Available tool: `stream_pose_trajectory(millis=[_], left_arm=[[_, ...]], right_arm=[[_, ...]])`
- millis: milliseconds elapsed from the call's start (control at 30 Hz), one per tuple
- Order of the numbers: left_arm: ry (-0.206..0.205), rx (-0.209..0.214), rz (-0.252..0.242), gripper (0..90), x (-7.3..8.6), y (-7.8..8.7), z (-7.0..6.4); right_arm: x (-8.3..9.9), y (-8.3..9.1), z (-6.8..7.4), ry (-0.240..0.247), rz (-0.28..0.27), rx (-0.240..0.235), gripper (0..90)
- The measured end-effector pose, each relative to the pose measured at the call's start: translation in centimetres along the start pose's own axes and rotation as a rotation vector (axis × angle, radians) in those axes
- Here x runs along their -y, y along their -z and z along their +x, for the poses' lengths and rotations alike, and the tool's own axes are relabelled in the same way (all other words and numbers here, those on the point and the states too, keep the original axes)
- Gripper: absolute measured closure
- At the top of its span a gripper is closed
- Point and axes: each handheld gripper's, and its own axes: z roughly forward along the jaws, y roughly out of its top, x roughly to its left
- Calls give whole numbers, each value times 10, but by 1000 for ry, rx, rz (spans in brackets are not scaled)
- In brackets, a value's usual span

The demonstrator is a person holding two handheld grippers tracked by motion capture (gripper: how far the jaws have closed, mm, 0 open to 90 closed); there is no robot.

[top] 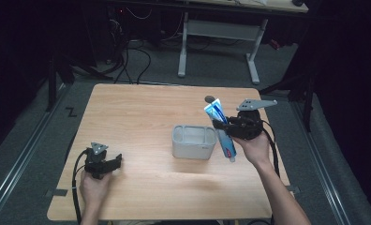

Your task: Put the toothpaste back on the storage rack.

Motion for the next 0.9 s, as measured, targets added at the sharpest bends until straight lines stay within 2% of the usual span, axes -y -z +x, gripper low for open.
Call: stream_pose_trajectory(millis=[467,900], left_arm=[[2,1,-1,275,0,0,0],[5,6,-1,274,0,0,1]], right_arm=[[-16,-10,3,1,-28,-36,720],[-29,-18,3,4,-49,-38,718]])
